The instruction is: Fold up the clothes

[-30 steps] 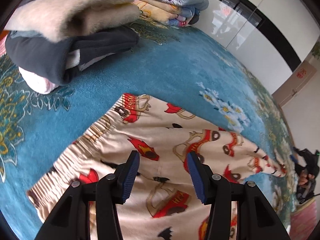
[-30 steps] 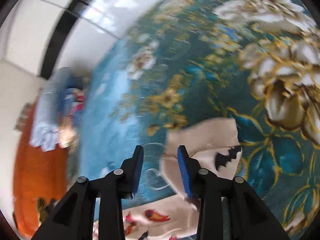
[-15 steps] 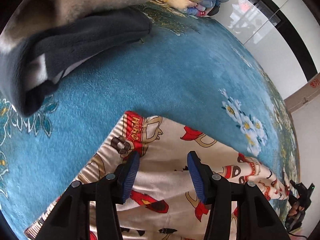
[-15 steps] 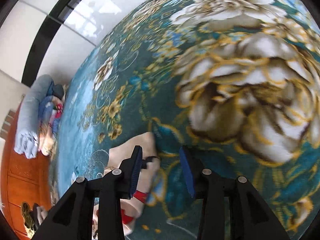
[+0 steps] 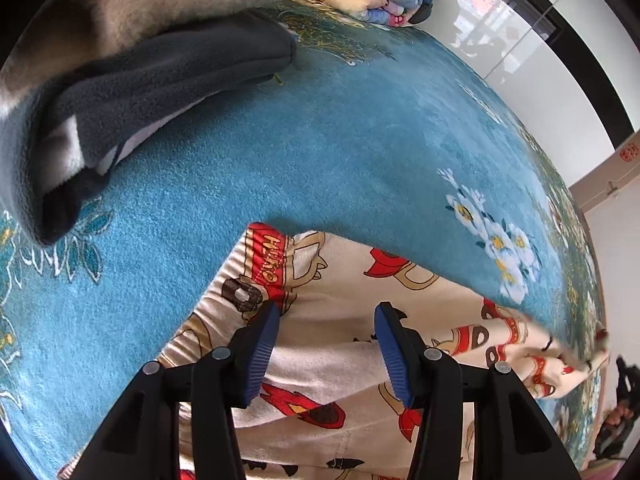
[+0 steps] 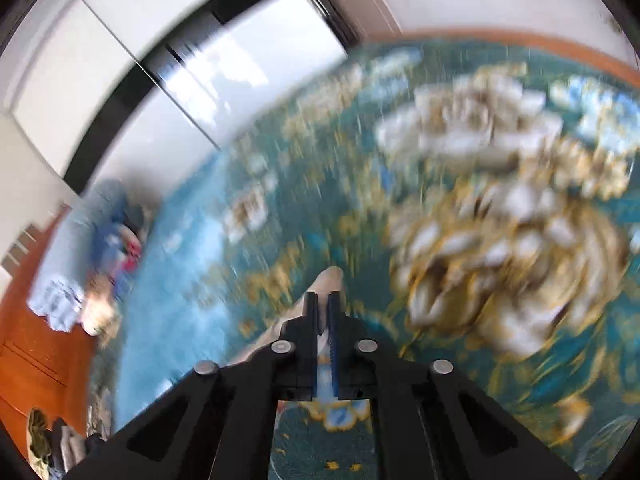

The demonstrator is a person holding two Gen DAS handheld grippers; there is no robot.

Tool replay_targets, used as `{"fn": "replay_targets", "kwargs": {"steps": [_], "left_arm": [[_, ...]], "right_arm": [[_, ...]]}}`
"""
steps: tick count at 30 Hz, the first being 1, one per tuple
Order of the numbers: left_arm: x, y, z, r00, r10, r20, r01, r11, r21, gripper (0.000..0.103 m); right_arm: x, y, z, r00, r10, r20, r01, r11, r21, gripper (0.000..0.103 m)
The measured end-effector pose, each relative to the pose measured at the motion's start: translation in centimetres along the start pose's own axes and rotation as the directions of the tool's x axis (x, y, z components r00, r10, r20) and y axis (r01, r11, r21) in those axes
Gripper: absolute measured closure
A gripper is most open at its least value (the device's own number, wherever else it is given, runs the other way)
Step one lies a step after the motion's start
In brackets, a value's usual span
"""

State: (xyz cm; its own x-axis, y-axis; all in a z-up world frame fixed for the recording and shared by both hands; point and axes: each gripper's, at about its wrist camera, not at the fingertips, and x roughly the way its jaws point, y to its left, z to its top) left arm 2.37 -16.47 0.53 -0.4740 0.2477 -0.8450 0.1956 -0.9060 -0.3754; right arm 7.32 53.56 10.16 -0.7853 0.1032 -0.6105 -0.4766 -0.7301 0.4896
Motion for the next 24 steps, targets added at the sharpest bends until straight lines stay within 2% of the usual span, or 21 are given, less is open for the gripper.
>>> {"fn": "replay_targets", "kwargs": {"steps": [2,4,6,7,11,12,14,15,17,22,23,24], "left_arm": [[-0.2,-0.1,-0.1,1.000,-0.002,0.001,0.002,1.000,-0.002,0.049],[-0.3,-0.2,-0.1,1.000,-0.004,0.003,0.004,1.000,-0.004,0.049],[-0.5,-0.2,-0.2,1.000,-0.006,0.004,0.006,1.000,-0.005,0.049],[-0.5,-0.3,-0.2,1.000,-0.007,0.005,0.007,1.000,-0.006,0.049],[-1.4,-0.7,-0.6,1.000,-0.003,0.021,0.003,1.000,0.025,0.049],[-1.6,-0.7,-0.7,1.000,0.001,0.019,-0.002,1.000,0.030,0.049],[-1.7,-0.5,-1.1,1.000,0.006,0.010,-0.006,0.999,0.033,0.049],[-1.6,-0.3,-1.2,1.000,0.005,0.008,-0.005,1.000,0.031,0.049],[-1.4,0.0,-1.5,1.000,0.003,0.003,-0.003,1.000,0.027,0.049],[-1.3,-0.2,-1.9,1.000,0.002,0.007,-0.002,1.000,0.031,0.049],[-1.2,-0.3,-1.9,1.000,-0.002,0.006,0.001,0.999,0.033,0.049],[-1.2,-0.3,-1.9,1.000,-0.005,0.005,0.005,0.999,0.035,0.049]], "right_arm": [[-0.2,-1.0,0.6,0.998,-0.056,0.009,0.056,0.998,0.010,0.103],[1.0,-3.3,0.1,0.994,-0.076,-0.083,0.080,0.996,0.046,0.103],[1.6,-4.7,-1.0,0.989,-0.094,-0.112,0.102,0.993,0.067,0.103],[1.9,-5.2,-1.6,0.988,-0.079,-0.129,0.091,0.992,0.088,0.100],[3.6,-5.9,-3.7,0.976,0.039,-0.214,0.000,0.984,0.178,0.100],[4.1,-5.6,-4.0,0.973,0.041,-0.228,0.001,0.984,0.180,0.094],[5.0,-4.6,-4.4,0.968,-0.046,-0.247,0.088,0.983,0.161,0.070],[5.1,-4.4,-4.6,0.968,-0.077,-0.241,0.119,0.979,0.168,0.070],[5.4,-4.0,-4.6,0.972,-0.106,-0.209,0.147,0.970,0.191,0.069],[6.6,-2.0,-4.7,0.963,-0.161,-0.218,0.194,0.971,0.141,0.070],[6.6,-1.7,-4.8,0.963,-0.156,-0.218,0.187,0.974,0.128,0.086],[6.6,-1.6,-5.0,0.965,-0.148,-0.216,0.177,0.977,0.120,0.096]]}}
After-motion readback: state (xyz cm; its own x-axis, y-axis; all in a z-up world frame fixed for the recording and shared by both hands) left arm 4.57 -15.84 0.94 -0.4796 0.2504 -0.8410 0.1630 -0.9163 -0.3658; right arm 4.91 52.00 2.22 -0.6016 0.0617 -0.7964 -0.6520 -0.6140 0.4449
